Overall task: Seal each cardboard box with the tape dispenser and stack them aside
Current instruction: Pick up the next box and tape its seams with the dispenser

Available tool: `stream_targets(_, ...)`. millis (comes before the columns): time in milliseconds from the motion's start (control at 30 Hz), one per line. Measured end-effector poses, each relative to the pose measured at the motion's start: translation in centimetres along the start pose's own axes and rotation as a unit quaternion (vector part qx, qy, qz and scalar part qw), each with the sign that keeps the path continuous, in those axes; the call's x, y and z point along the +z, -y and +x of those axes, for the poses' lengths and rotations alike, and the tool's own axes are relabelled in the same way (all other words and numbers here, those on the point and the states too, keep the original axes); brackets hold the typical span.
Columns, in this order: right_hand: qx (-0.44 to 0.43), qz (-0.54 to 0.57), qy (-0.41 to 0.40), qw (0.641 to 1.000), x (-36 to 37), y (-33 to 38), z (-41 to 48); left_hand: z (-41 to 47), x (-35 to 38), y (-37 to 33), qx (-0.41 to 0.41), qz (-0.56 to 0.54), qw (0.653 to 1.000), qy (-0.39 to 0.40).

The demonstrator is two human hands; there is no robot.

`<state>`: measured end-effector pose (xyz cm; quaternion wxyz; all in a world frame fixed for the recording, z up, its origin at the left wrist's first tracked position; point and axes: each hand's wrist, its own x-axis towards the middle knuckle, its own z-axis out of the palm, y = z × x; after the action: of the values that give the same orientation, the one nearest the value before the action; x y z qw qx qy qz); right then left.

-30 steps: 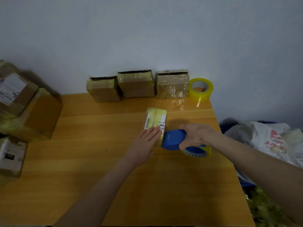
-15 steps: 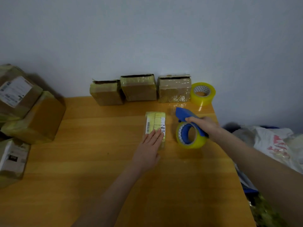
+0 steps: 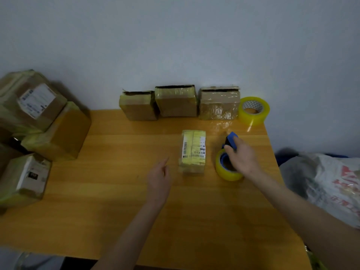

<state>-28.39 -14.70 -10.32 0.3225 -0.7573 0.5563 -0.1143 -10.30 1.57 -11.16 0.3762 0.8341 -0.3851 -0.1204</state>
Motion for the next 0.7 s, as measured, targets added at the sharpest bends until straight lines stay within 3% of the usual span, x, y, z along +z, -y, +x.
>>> stream_targets(167, -0.033, 0.053, 0.079, 0.995, 5.4, 4.3, -4.8, 0.0, 2.8, -2.5, -0.009, -0.016, 0.999, 0.049)
stream_targets(367, 0.005, 0.055, 0.061, 0.997, 7.2, 5.3, -4.9, 1.0, 4.0, -2.7, -0.054, -0.001, 0.996, 0.072)
stream_targets(500, -0.016, 0.091, 0.063, 0.994, 6.0, 4.0, -4.1, 1.6, 3.4, -1.3, -0.100, -0.081, 0.985, 0.111)
stream_targets(700, -0.040, 0.082, 0.059, 0.994, 5.6, 2.9, -3.0, 2.4, 2.7, 0.0, -0.092, -0.078, 0.982, 0.146)
